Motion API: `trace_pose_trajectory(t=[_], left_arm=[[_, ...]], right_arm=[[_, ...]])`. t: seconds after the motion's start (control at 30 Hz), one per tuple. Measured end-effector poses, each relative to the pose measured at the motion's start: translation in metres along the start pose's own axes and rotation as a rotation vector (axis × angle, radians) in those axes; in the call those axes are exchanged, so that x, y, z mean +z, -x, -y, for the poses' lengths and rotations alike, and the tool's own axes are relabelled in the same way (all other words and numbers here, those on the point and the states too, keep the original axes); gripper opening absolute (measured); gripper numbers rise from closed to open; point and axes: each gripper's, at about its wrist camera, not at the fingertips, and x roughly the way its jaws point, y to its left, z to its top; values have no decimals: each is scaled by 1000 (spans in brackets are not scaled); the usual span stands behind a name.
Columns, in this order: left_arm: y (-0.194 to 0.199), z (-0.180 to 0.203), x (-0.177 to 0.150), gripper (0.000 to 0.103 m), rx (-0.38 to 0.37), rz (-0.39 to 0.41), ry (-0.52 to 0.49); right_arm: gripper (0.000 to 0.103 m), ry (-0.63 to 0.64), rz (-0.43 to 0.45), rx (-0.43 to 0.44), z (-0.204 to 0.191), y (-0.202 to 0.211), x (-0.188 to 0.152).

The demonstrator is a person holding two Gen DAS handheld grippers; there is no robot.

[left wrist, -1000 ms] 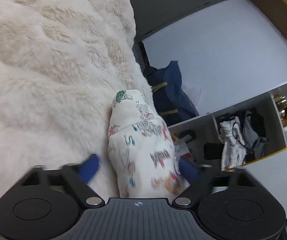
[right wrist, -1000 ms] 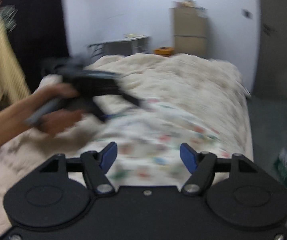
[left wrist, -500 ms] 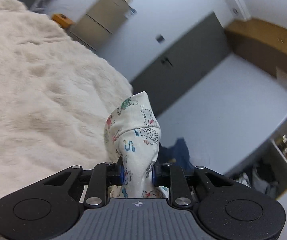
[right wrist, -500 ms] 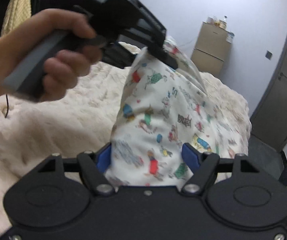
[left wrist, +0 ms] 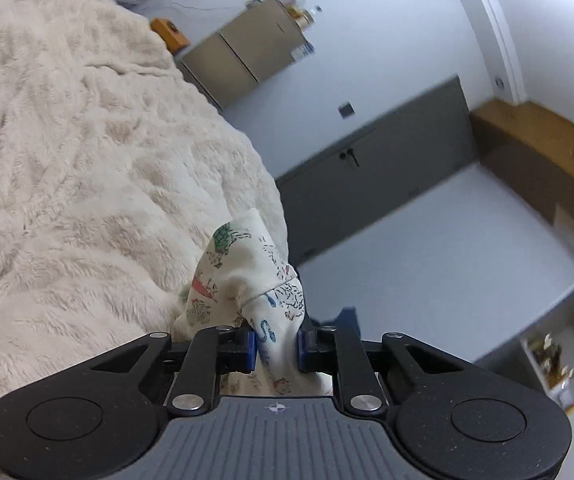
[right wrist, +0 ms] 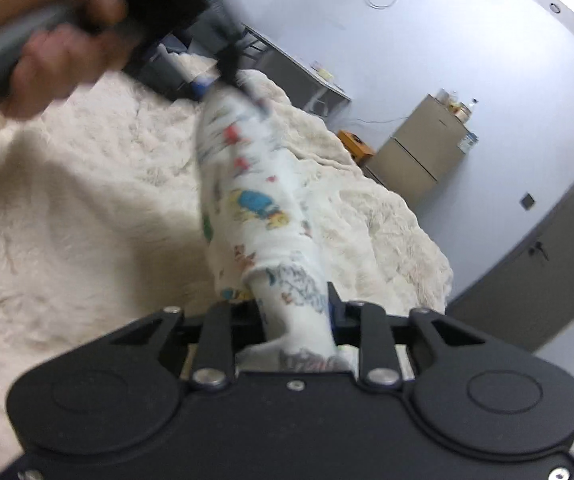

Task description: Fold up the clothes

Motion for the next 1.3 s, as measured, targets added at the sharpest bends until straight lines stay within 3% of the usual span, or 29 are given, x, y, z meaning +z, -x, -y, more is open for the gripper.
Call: trace_pose_trajectory(t=[0.1, 0.2, 0.3, 0.43, 0.53, 0.63, 0.7, 0.77, 0.83, 0.9, 1.0, 1.03, 1.1, 1.13, 1.17, 1.2, 1.3], left_arm=[[0, 12, 9, 14, -5, 10, -15], [-17, 24, 39, 14, 1, 9, 16], [-30, 42, 69, 13, 5, 51, 25], [-12, 66, 80, 13, -23, 148, -44], [7, 61, 60, 14, -12, 137, -109], [19, 20, -4, 17, 38, -10, -157], [19, -21, -46, 18, 63, -126, -114], [23, -60, -77, 19, 57, -210, -34], [36, -66, -77, 30, 22, -209, 3], [64, -54, -63, 45, -4, -156, -13], [84, -32, -47, 68, -29, -113, -86], [89, -20, -42, 73, -31, -102, -127], [82, 15, -29, 75, -28, -96, -242], [81, 17, -29, 75, -27, -96, -253], [66, 26, -25, 75, -17, -104, -262], [48, 38, -19, 75, -6, -114, -272], [12, 52, -21, 75, 53, -131, -301]], right_arm=[[23, 67, -22, 53, 34, -4, 16], [23, 99, -42, 76, 60, -17, 36], [23, 113, -43, 36, 85, -31, 59], [23, 229, 65, -140, 83, -25, 70], [24, 251, 151, -115, 56, -10, 40], [27, 327, 154, -73, 8, -9, -15], [29, 369, 99, 8, -37, -18, -69], [33, 366, 76, 54, -58, -20, -96], [33, 355, 101, 42, -76, -15, -121], [37, 249, 143, 73, -60, 11, -130], [54, 46, 158, 208, -14, 41, -125], [64, -54, 156, 266, 5, 48, -121], [73, -265, 184, 367, 46, 62, -114], [77, -292, 188, 377, 52, 64, -111], [79, -447, 180, 383, 72, 61, -100], [80, -486, 175, 383, 78, 61, -100], [80, -632, 72, 273, 83, 30, -71]])
